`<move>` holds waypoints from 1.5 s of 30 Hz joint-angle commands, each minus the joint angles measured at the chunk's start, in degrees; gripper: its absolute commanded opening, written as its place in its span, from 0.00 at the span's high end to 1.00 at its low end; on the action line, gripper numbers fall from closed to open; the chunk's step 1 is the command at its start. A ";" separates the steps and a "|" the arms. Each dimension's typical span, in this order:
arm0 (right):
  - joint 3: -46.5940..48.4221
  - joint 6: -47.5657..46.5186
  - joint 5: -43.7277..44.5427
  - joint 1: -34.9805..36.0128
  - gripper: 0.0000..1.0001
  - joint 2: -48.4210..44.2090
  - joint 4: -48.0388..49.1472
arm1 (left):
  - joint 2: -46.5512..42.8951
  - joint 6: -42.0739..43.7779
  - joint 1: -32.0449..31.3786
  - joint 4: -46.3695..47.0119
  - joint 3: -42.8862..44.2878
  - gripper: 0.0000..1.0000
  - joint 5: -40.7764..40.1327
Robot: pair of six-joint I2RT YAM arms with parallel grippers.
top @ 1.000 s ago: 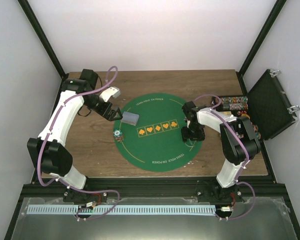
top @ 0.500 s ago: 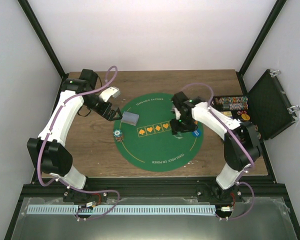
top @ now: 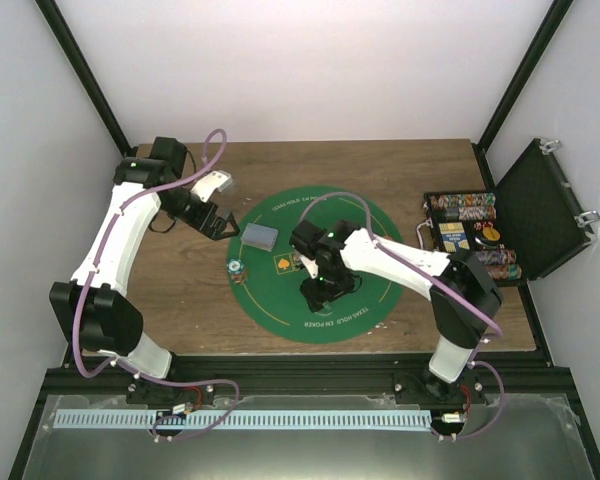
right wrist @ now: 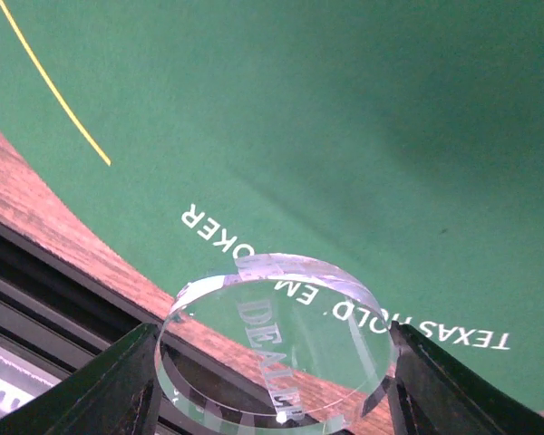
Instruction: Distribute texas hold em gaming equipment
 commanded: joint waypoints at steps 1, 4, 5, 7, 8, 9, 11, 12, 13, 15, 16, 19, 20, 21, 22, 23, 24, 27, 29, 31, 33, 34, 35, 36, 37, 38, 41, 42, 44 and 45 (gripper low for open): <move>-0.42 1.29 -1.54 2.26 0.99 0.94 -1.50 | -1.49 0.26 0.30 -0.13 0.93 0.00 0.79; 0.66 1.39 -1.09 2.32 0.99 1.40 -1.52 | -1.49 0.25 0.39 -0.12 0.89 0.00 0.72; 1.38 1.37 -0.86 2.34 0.99 1.54 -1.67 | -1.48 0.31 0.41 -0.08 0.91 0.00 0.69; 2.72 1.37 -0.59 2.30 0.99 1.83 -2.09 | -1.66 0.26 0.43 -0.17 0.81 0.00 0.63; 3.32 1.36 -0.56 2.29 0.99 1.93 -2.41 | -1.69 0.25 0.47 -0.18 0.81 0.00 0.68; 3.76 1.41 -0.49 2.33 0.99 2.02 -2.88 | -1.75 0.35 0.61 -0.15 0.74 0.00 0.64; 4.78 1.47 0.12 2.34 0.99 2.26 -4.20 | -1.67 0.36 0.72 -0.13 0.64 0.00 0.62; 5.33 1.59 0.84 2.30 0.99 2.37 -4.82 | -1.67 0.36 0.80 -0.09 0.56 0.00 0.68; 6.00 1.66 1.76 2.26 0.99 2.46 -5.35 | -1.61 0.44 0.89 -0.10 0.54 0.00 0.78; 7.32 1.90 1.91 1.90 0.99 2.84 -5.90 | -1.47 0.56 1.12 -0.07 0.56 0.00 0.74; 7.89 1.76 1.60 1.78 0.99 3.01 -6.02 | -1.23 0.50 1.21 -0.45 1.07 0.00 0.71; 9.18 1.06 2.71 0.92 0.99 4.04 -6.24 | -1.75 0.84 1.71 -0.88 1.40 0.00 1.56; 9.81 0.99 3.25 0.22 0.99 4.53 -6.36 | -2.10 1.15 2.05 -0.97 1.25 0.00 1.91; 10.56 0.86 3.72 -0.65 0.99 5.04 -6.35 | -2.37 1.20 2.44 -1.00 0.98 0.00 2.11; 11.45 0.79 4.23 -1.58 0.99 5.57 -6.38 | -2.59 1.18 2.96 -0.89 0.78 0.00 2.20; 12.54 0.76 4.56 -2.53 0.99 6.03 -6.40 | -2.77 1.06 3.43 -0.63 0.46 0.00 2.51; 13.90 0.74 4.97 -3.38 0.99 6.35 -6.12 | -2.81 0.98 3.94 -0.47 0.27 0.00 2.81; 17.11 0.85 5.87 -5.91 0.99 7.28 -4.69 | -2.56 0.68 4.46 -0.12 0.10 0.00 3.07; 18.71 0.85 6.35 -7.26 0.99 8.03 -3.42 | -2.34 0.64 4.53 0.12 -0.01 0.00 3.29; 20.13 0.43 6.79 -9.02 0.99 9.25 -2.23 | -1.71 0.50 4.52 0.18 0.26 0.00 3.06; 21.82 -0.18 7.66 -10.97 0.99 10.63 -1.07 | -1.27 0.18 4.54 0.33 0.84 0.00 2.47; 22.54 -0.39 8.31 -12.01 0.99 11.22 -0.05 | -1.15 0.08 4.52 0.43 0.84 0.00 2.32; 23.17 -0.58 8.95 -13.01 0.99 11.80 0.94 | -1.14 0.07 4.52 0.67 0.56 0.00 2.34; 23.91 -0.96 9.43 -13.99 0.99 12.30 1.96 | -1.14 0.09 4.52 0.93 0.15 0.00 2.43; 24.47 -1.11 9.68 -14.87 0.99 12.80 2.98 | -1.14 0.00 4.50 1.07 -0.34 0.00 2.38; 25.33 -1.35 9.69 -15.63 0.99 13.43 3.68 | -0.93 0.06 4.51 1.03 -0.59 0.00 2.32; 27.38 -2.73 10.55 -16.86 0.99 14.84 5.92 | 0.07 -0.24 4.53 1.06 -0.50 0.00 1.81; 28.01 -3.09 11.08 -17.23 0.99 15.50 6.51 | 0.35 -0.38 4.56 1.13 -0.29 0.00 1.76; 28.77 -3.61 12.00 -17.91 0.99 16.73 8.13 | 0.73 -0.67 4.52 1.10 0.13 0.00 1.60; 28.93 -3.77 12.05 -18.43 0.99 17.38 9.16 | 0.74 -0.84 4.53 1.06 0.20 0.00 1.57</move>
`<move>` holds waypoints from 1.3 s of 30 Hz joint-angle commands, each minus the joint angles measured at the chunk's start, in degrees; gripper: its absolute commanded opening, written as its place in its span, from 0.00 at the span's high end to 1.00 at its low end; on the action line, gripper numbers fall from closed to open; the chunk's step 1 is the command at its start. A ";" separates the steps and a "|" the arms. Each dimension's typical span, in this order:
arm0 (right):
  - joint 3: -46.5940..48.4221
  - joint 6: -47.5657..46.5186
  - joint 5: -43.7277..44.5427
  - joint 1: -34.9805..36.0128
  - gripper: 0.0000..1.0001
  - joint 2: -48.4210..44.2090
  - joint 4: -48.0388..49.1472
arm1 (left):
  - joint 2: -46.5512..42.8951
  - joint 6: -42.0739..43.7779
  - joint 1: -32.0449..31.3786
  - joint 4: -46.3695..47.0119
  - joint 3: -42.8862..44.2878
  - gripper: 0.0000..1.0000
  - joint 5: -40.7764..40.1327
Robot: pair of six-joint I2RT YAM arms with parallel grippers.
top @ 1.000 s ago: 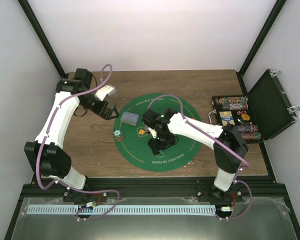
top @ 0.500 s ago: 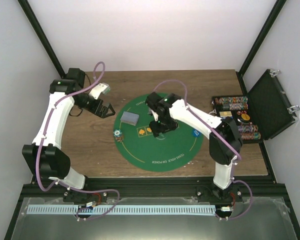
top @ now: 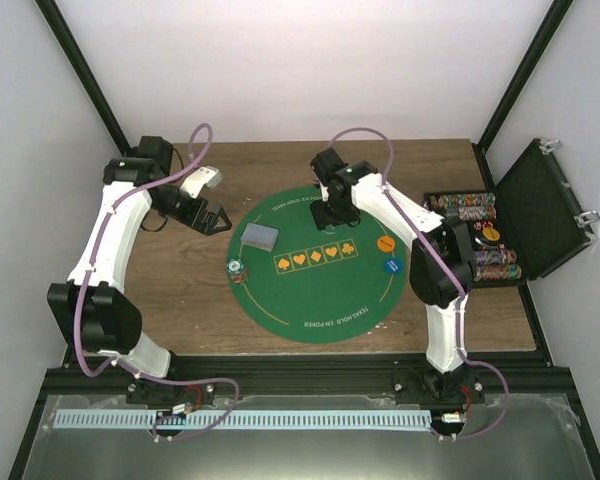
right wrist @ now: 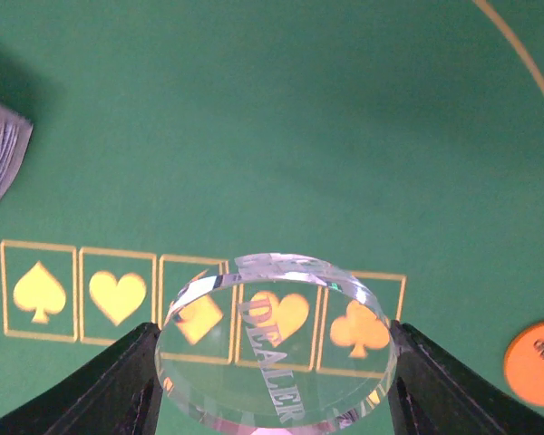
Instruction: Distribute texas hold em gaming equipment
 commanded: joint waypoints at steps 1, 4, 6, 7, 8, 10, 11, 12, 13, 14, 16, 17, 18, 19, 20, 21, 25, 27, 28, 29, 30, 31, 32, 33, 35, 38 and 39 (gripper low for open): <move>3.72 -1.96 2.56 -1.58 0.99 2.26 5.48 | 0.88 -0.68 0.08 0.39 0.21 0.00 -0.13; 4.37 -2.41 3.62 -2.20 0.99 3.58 8.89 | -0.48 -0.58 0.09 0.86 -0.95 0.00 -0.23; 4.75 -2.87 3.78 -2.54 0.99 4.65 11.59 | -0.83 -0.56 0.08 0.99 -1.50 0.00 -0.04; 5.08 -3.07 4.15 -2.66 0.99 5.57 12.92 | -0.61 -0.63 0.08 0.76 -1.33 0.00 -0.02; 5.69 -3.23 4.85 -2.67 0.99 6.57 13.60 | -0.16 -0.72 0.08 0.54 -1.19 0.00 -0.18; 6.80 -3.54 5.92 -2.80 0.99 8.43 14.58 | 0.29 -0.89 0.08 0.62 -0.83 0.00 -0.63; 7.35 -3.69 5.95 -2.79 0.99 9.49 14.97 | 0.34 -0.94 0.08 0.60 -0.71 0.00 -0.84; 7.75 -3.85 5.88 -2.94 0.99 10.36 15.47 | 0.43 -0.88 0.08 0.70 -0.69 0.00 -0.96; 8.16 -4.07 5.71 -2.94 0.99 11.32 15.88 | 0.44 -0.91 0.09 0.73 -0.68 0.00 -0.99; 8.68 -4.31 5.68 -3.02 0.99 12.43 16.05 | 0.52 -0.94 0.09 0.73 -0.83 0.00 -1.02; 10.18 -4.38 5.72 -3.10 0.99 14.55 15.83 | 0.46 -1.03 0.04 0.81 -0.99 0.00 -0.92; 10.89 -4.22 5.57 -3.18 0.99 15.52 15.69 | 0.40 -0.95 0.12 0.84 -1.16 0.00 -1.01; 11.30 -4.11 5.24 -3.17 0.99 16.28 15.77 | 0.36 -0.98 0.08 0.89 -1.23 0.00 -0.94; 11.65 -4.06 4.78 -3.20 0.99 16.83 16.04 | 0.27 -0.97 0.08 0.91 -1.33 0.00 -0.95; 11.66 -4.08 4.37 -3.25 0.99 17.21 16.60 | 0.31 -0.98 0.08 0.91 -1.37 0.00 -0.86; 11.78 -4.09 4.15 -3.21 0.99 17.75 17.00 | 0.35 -1.01 0.08 0.91 -1.39 0.00 -0.97; 13.35 -3.88 3.85 -3.28 0.99 21.05 16.86 | 0.58 -1.01 0.08 0.88 -1.14 0.00 -1.48; 12.92 -3.40 3.68 -3.29 0.99 22.66 17.60 | 0.36 -1.01 0.08 0.89 -1.08 0.00 -1.77; 12.86 -3.07 3.67 -3.29 0.99 23.32 17.93 | 0.31 -1.03 0.08 0.90 -1.09 0.00 -1.89; 13.03 -2.63 3.67 -3.32 0.99 23.89 18.22 | 0.29 -1.02 0.12 0.95 -1.11 0.00 -1.95; 13.40 -2.34 3.56 -3.37 0.99 24.31 18.54 | 0.27 -0.98 0.16 0.91 -1.13 0.00 -2.06; 13.79 -2.13 3.42 -3.37 0.99 24.80 18.81 | 0.34 -0.99 0.19 0.91 -1.13 0.00 -2.01; 14.32 -1.97 3.41 -3.38 0.99 25.19 18.81 | 0.39 -0.95 0.17 0.91 -1.05 0.00 -2.04; 14.92 -1.87 3.40 -3.38 0.99 25.41 18.78 | 0.44 -1.03 0.17 0.91 -0.99 0.00 -2.03; 15.59 -1.72 3.45 -3.38 0.91 25.36 18.64 | 0.48 -0.92 0.17 0.83 -0.86 0.00 -2.01; 16.02 -1.94 3.24 -3.38 0.64 25.38 18.26 | 0.35 -0.89 0.16 0.69 -0.79 0.00 -2.03; 16.57 -2.17 3.16 -3.38 0.54 25.44 17.76 | 0.35 -0.92 0.20 0.65 -0.71 0.00 -2.10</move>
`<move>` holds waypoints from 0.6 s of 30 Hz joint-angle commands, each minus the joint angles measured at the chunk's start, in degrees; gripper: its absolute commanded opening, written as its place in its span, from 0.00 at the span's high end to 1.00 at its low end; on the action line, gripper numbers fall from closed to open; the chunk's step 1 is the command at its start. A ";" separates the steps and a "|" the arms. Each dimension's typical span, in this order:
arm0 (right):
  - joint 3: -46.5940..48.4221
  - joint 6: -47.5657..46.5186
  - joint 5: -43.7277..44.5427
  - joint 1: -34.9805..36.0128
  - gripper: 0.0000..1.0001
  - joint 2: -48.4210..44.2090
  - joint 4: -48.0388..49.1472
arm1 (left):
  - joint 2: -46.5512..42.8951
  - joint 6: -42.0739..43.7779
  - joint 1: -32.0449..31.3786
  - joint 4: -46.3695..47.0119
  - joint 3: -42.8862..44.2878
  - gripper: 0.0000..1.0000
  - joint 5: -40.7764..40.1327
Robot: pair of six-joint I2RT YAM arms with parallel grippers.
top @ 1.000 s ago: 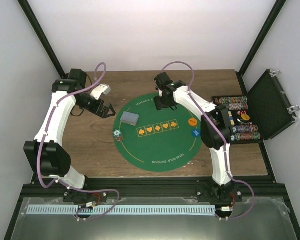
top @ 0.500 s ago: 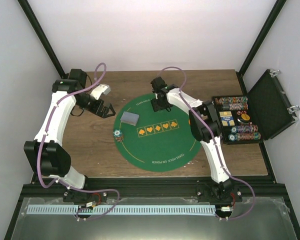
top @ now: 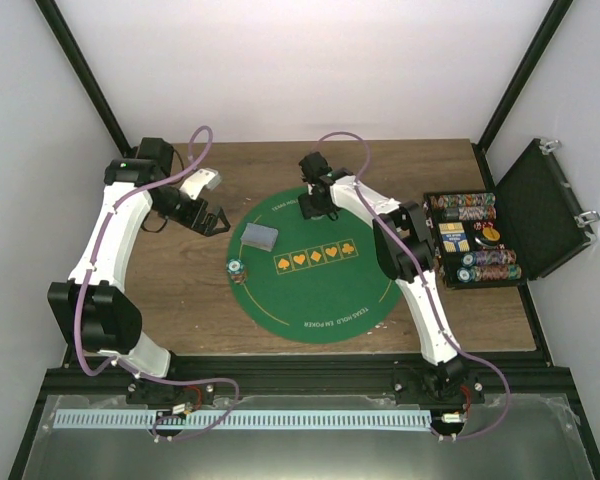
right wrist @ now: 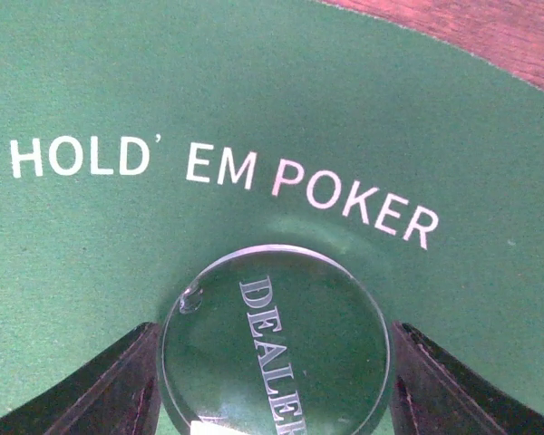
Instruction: Distribute texas hold em gaming equipment
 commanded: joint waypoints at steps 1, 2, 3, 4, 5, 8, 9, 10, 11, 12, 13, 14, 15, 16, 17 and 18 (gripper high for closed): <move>3.43 -0.01 -0.56 -0.40 0.45 1.95 -0.70 | -0.04 0.13 0.15 0.10 0.36 0.00 -0.08; 4.32 -0.36 -0.66 -0.40 0.38 1.90 -1.53 | -0.03 0.15 0.14 0.07 0.38 0.00 -0.04; 5.40 -0.78 -0.74 -0.40 0.33 1.54 -2.46 | -0.03 0.13 0.14 0.03 0.42 0.00 -0.10; 6.06 -1.12 -0.90 -0.40 0.30 0.89 -3.55 | -0.04 0.25 0.14 -0.01 0.55 0.00 -0.03; 6.16 -1.52 -1.32 -0.52 0.27 -0.26 -4.54 | -0.09 0.14 0.14 -0.03 0.64 0.00 -0.05; 5.61 -2.42 -3.20 -1.43 0.21 -6.63 -6.63 | -0.26 0.21 0.10 -0.10 0.60 0.00 0.28; 4.04 -2.46 -4.03 -2.15 0.19 -9.19 -7.24 | -0.30 0.34 0.14 -0.10 0.65 0.00 0.31; 2.16 -2.47 -5.13 -3.14 0.17 -11.73 -7.79 | -0.39 0.35 0.19 -0.10 0.61 0.00 0.37; -0.37 -2.37 -6.36 -4.38 0.14 -14.49 -8.11 | -0.39 0.45 0.15 -0.10 0.58 0.00 0.40; -2.98 -2.17 -7.77 -5.68 0.10 -17.00 -8.42 | -0.47 0.40 0.15 -0.10 0.53 0.00 0.54; -5.45 -2.18 -9.45 -7.13 0.07 -19.41 -8.85 | -0.48 0.42 0.17 -0.08 0.48 0.00 0.59; -8.05 -2.35 -10.97 -8.47 0.04 -21.54 -9.33 | -0.44 0.39 0.15 -0.10 0.44 0.00 0.67; -10.33 -2.57 -12.04 -9.90 0.02 -23.58 -10.08 | -0.43 0.46 0.14 -0.10 0.50 0.00 0.78; -12.72 -2.99 -12.25 -11.29 0.02 -25.42 -10.92 | -0.48 0.40 0.10 -0.10 0.51 0.00 0.83; -14.91 -3.39 -11.96 -12.49 0.02 -26.92 -11.84 | -0.53 0.39 0.16 -0.10 0.51 0.00 0.86; -17.26 -3.74 -11.42 -14.22 0.01 -28.56 -12.48 | -0.61 0.40 0.15 -0.10 0.44 0.00 0.78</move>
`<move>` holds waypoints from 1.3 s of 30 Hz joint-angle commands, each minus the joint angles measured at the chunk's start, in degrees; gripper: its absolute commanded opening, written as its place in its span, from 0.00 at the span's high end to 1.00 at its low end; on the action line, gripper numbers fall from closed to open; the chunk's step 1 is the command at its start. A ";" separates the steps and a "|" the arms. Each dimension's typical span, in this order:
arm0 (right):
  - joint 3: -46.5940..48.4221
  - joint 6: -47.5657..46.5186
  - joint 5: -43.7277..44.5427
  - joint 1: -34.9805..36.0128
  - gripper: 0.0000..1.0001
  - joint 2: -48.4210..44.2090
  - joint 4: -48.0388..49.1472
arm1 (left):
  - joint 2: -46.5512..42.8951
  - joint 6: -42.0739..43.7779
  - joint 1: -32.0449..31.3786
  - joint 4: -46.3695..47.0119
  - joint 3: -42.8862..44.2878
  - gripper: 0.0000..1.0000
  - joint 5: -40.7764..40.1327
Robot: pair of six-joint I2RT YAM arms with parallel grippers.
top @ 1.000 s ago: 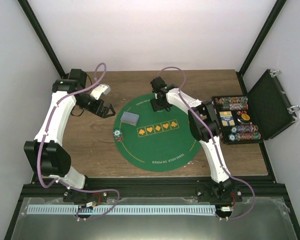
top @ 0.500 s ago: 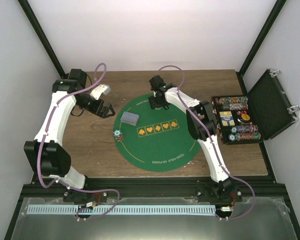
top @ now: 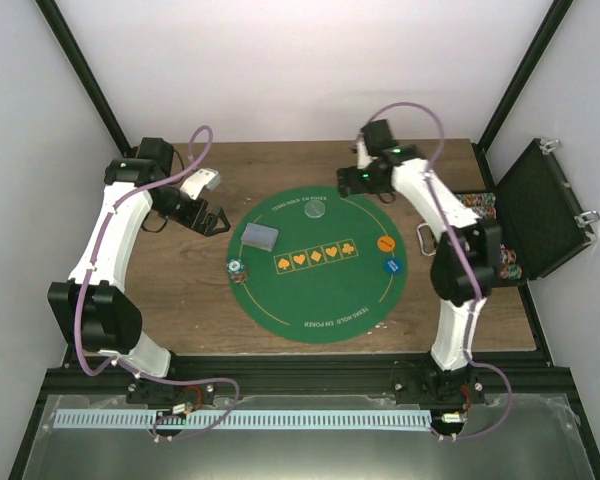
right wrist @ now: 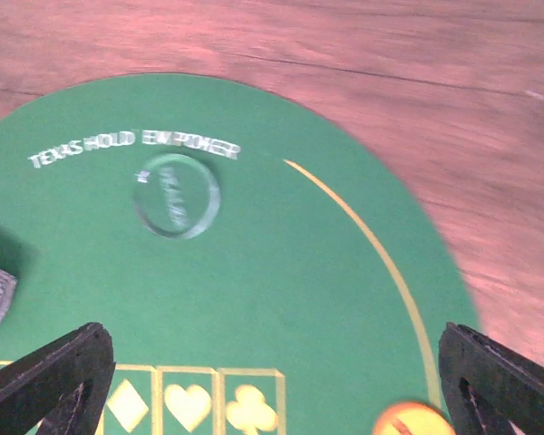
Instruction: Distribute texas hold em gaming equipment
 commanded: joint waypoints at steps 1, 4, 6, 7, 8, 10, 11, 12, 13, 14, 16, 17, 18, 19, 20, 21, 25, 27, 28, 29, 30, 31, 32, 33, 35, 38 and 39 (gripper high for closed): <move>-8.70 -1.77 -2.09 -6.69 0.01 -6.56 -5.39 | -0.61 0.42 0.14 -0.08 0.43 0.00 0.74; -13.76 -2.96 -3.82 -10.40 0.00 -10.20 -6.62 | -1.04 0.28 0.14 -0.03 0.17 0.00 0.45; -14.76 -3.25 -5.07 -12.11 0.00 -10.80 -7.85 | -1.31 0.13 0.14 0.22 -0.07 0.00 0.27; -15.34 -3.25 -4.99 -12.43 0.00 -10.85 -8.40 | -1.51 0.08 0.12 0.31 -0.22 0.00 0.24; -16.27 -3.19 -4.48 -12.59 0.00 -10.92 -8.93 | -1.70 0.12 0.13 0.35 -0.31 0.00 0.20; -19.06 -2.62 -4.10 -12.69 0.00 -11.28 -9.06 | -2.08 -0.03 0.10 0.45 -0.36 0.00 0.27; -20.88 -2.30 -4.26 -12.63 0.00 -11.58 -8.51 | -2.42 0.09 0.16 0.45 -0.37 0.00 0.46; -22.76 -2.10 -4.48 -12.63 0.00 -11.82 -7.59 | -2.59 0.13 0.15 0.51 -0.49 0.00 0.59; -24.41 -1.96 -4.75 -12.68 0.00 -11.97 -6.65 | -2.84 0.23 0.09 0.60 -0.68 0.00 0.76; -25.65 -1.68 -4.67 -12.63 0.01 -11.76 -6.19 | -2.89 0.26 0.12 0.70 -0.92 0.00 0.85; -26.72 -1.41 -4.46 -12.62 0.04 -10.37 -6.84 | -2.50 0.06 0.14 0.58 -0.77 0.00 0.79; -27.29 -1.41 -4.37 -12.62 0.05 -9.95 -6.64 | -2.38 -0.01 0.10 0.54 -0.60 0.00 0.75; -27.86 -1.40 -4.02 -12.62 0.06 -9.55 -6.58 | -2.33 -0.12 0.13 0.60 -0.55 0.00 0.70; -28.11 -1.21 -3.91 -12.63 0.06 -9.31 -6.65 | -2.39 -0.18 0.14 0.69 -0.54 0.00 0.64; -28.38 -1.14 -3.96 -12.62 0.06 -9.35 -6.60 | -2.58 -0.22 0.10 0.68 -0.65 0.00 0.71; -28.53 -0.99 -3.64 -12.62 0.07 -9.44 -6.20 | -2.78 -0.18 0.06 0.77 -0.83 0.00 0.82; -27.65 -0.47 -1.26 -12.62 0.08 -8.03 -6.71 | -2.18 -0.20 0.13 0.58 -0.72 0.00 0.69; -27.16 -0.62 -1.11 -12.64 0.08 -7.15 -6.47 | -1.69 -0.30 0.14 0.54 -0.27 0.00 0.38; -26.80 -0.57 -0.74 -12.63 0.08 -6.85 -6.18 | -1.52 -0.32 0.10 0.58 -0.20 0.00 0.34; -26.25 -0.60 -0.20 -12.67 0.09 -6.48 -5.87 | -1.53 -0.31 0.11 0.62 -0.26 0.00 0.33; -25.67 -0.55 0.52 -12.65 0.10 -5.99 -6.03 | -1.44 -0.36 0.14 0.62 -0.32 0.00 0.30; -25.09 -0.44 1.00 -12.69 0.11 -5.34 -6.66 | -1.33 -0.32 0.13 0.55 -0.36 0.00 0.31; -24.93 -0.41 0.93 -12.63 0.11 -4.98 -7.51 | -1.21 -0.32 0.14 0.46 -0.36 0.00 0.27; -25.25 -0.40 0.38 -12.58 0.12 -5.12 -7.96 | -1.14 -0.27 0.08 0.52 -0.37 0.00 0.25; -27.30 0.07 -0.49 -12.54 0.12 -6.32 -7.74 | -1.09 -0.31 0.11 0.62 -0.37 0.00 0.32; -30.41 0.83 0.39 -12.54 0.12 -7.70 -6.60 | -0.73 -0.41 0.08 0.53 -0.15 0.00 0.29; -30.87 0.72 0.44 -12.53 0.12 -7.72 -5.94 | -0.60 -0.47 0.13 0.54 -0.04 0.00 0.27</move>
